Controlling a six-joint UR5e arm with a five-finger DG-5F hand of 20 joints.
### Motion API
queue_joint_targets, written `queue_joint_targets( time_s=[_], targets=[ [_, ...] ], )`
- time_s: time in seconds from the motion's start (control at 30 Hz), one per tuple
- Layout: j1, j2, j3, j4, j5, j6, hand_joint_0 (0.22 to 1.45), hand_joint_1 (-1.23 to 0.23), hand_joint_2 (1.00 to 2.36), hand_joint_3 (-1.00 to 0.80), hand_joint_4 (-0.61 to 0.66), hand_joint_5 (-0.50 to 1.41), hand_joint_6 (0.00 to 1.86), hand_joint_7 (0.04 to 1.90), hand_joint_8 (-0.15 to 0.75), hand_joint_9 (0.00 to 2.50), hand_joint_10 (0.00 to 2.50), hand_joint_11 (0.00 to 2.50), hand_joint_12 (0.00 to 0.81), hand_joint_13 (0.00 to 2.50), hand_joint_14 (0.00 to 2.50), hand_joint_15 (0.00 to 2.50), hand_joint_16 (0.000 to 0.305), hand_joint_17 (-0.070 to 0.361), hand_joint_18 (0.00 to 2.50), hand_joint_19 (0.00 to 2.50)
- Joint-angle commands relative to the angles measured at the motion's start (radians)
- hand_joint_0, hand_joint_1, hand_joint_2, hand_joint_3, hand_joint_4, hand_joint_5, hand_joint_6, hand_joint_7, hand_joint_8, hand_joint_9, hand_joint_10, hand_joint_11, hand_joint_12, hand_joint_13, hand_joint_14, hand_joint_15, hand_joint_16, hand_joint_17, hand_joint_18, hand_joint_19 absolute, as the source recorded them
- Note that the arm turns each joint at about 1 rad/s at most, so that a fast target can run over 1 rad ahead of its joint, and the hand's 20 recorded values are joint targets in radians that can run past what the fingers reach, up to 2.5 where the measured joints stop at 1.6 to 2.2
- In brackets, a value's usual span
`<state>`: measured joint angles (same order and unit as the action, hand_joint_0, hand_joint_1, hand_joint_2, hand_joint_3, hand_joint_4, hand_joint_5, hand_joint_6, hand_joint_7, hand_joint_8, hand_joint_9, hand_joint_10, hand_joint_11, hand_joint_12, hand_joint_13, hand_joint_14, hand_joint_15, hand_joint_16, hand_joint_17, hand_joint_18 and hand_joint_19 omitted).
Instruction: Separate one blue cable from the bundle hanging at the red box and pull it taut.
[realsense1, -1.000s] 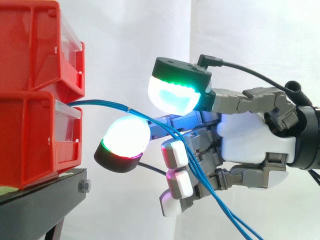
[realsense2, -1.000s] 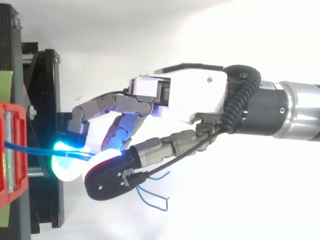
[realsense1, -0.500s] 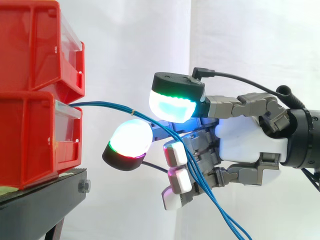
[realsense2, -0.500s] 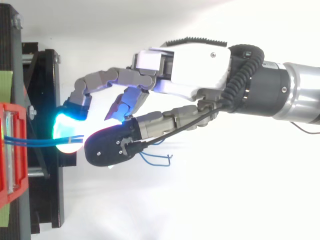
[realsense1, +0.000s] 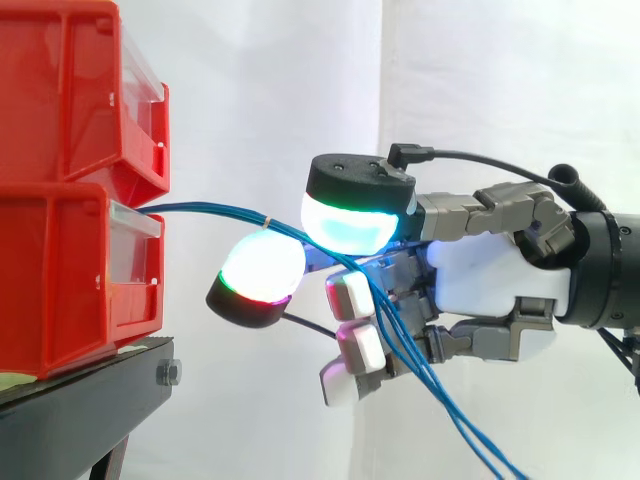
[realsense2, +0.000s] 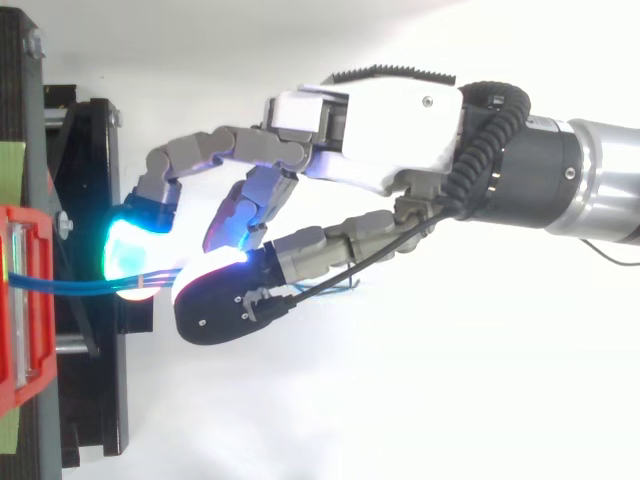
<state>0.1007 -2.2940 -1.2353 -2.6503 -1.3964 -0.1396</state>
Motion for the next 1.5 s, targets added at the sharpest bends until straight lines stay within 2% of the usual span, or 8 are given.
queue_joint_targets(
  time_s=[0.0, 0.27, 0.67, 0.83, 0.97, 1.1, 1.3, 1.47],
  targets=[
    [0.004, 0.001, 0.017, -0.01, -0.001, 0.0, 0.78, -0.73, 1.03, -0.18, 0.25, -0.11, 0.5, 1.06, 0.33, 1.15, 0.02, 0.72, 0.404, 1.11, 0.02, 0.63, 0.041, 0.093, 0.79, 0.5],
    [0.01, 0.001, 0.03, -0.083, 0.002, 0.002, 0.65, -0.63, 1.01, -0.42, 0.27, -0.11, 0.5, 1.09, 0.343, 1.17, 0.02, 0.73, 0.417, 1.13, 0.02, 0.64, 0.041, 0.093, 0.84, 0.49],
    [0.016, -0.001, 0.03, -0.08, 0.002, 0.003, 0.74, -0.69, 1.02, -0.23, 0.24, -0.11, 0.5, 1.12, 0.343, 1.18, 0.02, 0.73, 0.416, 1.14, 0.02, 0.64, 0.042, 0.094, 0.84, 0.49],
    [0.014, 0.001, 0.03, -0.08, 0.002, 0.003, 0.7, -0.76, 1.01, -0.38, 0.24, -0.11, 0.5, 1.14, 0.335, 1.16, 0.02, 0.73, 0.412, 1.13, 0.02, 0.64, 0.042, 0.094, 0.85, 0.47],
    [0.014, 0.001, 0.037, -0.083, 0.002, 0.002, 0.63, -0.54, 1.0, -0.49, 0.25, -0.11, 0.5, 1.14, 0.336, 1.17, 0.02, 0.73, 0.417, 1.13, 0.02, 0.65, 0.043, 0.096, 0.85, 0.52],
    [0.014, 0.001, 0.04, -0.083, 0.002, 0.003, 0.64, -0.45, 1.0, -0.45, 0.25, -0.1, 0.5, 1.14, 0.341, 1.18, 0.02, 0.73, 0.427, 1.13, 0.02, 0.64, 0.046, 0.104, 0.89, 0.57],
    [0.013, 0.001, 0.043, -0.085, -0.001, 0.002, 0.71, -0.64, 1.03, -0.17, 0.24, -0.1, 0.5, 1.14, 0.343, 1.17, 0.02, 0.73, 0.425, 1.13, 0.02, 0.66, 0.047, 0.105, 0.89, 0.57],
    [0.014, 0.001, 0.048, -0.086, 0.0, 0.002, 0.78, -0.7, 1.03, -0.1, 0.21, -0.11, 0.5, 1.17, 0.337, 1.17, 0.02, 0.73, 0.413, 1.13, 0.02, 0.68, 0.046, 0.103, 0.86, 0.62]
  ],
)
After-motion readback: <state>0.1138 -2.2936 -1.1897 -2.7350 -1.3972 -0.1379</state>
